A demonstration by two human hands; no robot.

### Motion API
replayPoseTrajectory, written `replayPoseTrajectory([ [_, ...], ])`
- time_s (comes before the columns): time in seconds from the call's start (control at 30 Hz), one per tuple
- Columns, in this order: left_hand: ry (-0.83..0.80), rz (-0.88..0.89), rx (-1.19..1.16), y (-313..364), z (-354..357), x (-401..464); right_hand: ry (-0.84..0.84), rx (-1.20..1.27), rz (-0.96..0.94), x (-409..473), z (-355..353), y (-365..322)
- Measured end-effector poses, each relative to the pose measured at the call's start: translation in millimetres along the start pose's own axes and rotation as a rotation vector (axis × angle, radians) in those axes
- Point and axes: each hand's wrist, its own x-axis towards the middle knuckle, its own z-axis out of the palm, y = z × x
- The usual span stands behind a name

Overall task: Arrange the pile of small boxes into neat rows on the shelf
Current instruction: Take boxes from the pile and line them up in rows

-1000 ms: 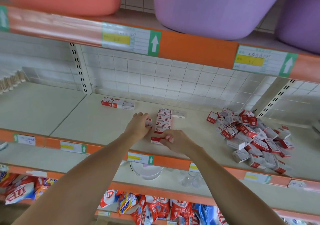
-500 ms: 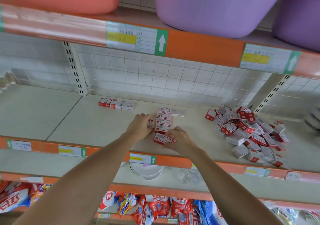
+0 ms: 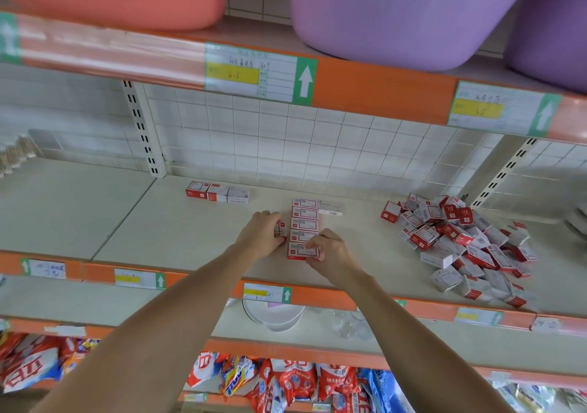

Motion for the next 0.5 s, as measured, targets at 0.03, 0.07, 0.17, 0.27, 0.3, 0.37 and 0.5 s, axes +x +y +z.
replayPoseTrajectory([
  [0.03,0.001,-0.001,-0.001,0.1,-0.3,-0.2,0.006,0.002,0.001,0.2,1.0,0.8],
  [0.07,0.001,-0.002,-0.002,0.0,-0.5,-0.4,0.011,0.000,0.000,0.1,1.4,1.2],
  [0.17,-0.002,-0.002,-0.015,-0.8,-0.6,-0.4,0.022,-0.011,-0.012,1.2,0.6,1.0],
  [0.27,-0.007,-0.004,-0.018,-0.4,-0.7,-0.8,-0.001,-0.019,-0.014,3.5,-2.0,-1.4],
  [0.3,-0.008,-0.005,-0.017,-0.5,-0.4,-1.1,-0.016,-0.025,-0.009,3.9,-2.2,-2.0],
  [0.37,-0.007,-0.003,-0.016,-0.6,-0.4,-1.2,-0.035,-0.027,0.001,4.6,-2.2,-1.9],
  [0.5,-0.010,0.001,-0.033,-1.0,-2.2,-0.1,-0.049,-0.027,-0.003,6.5,-3.3,-2.7],
])
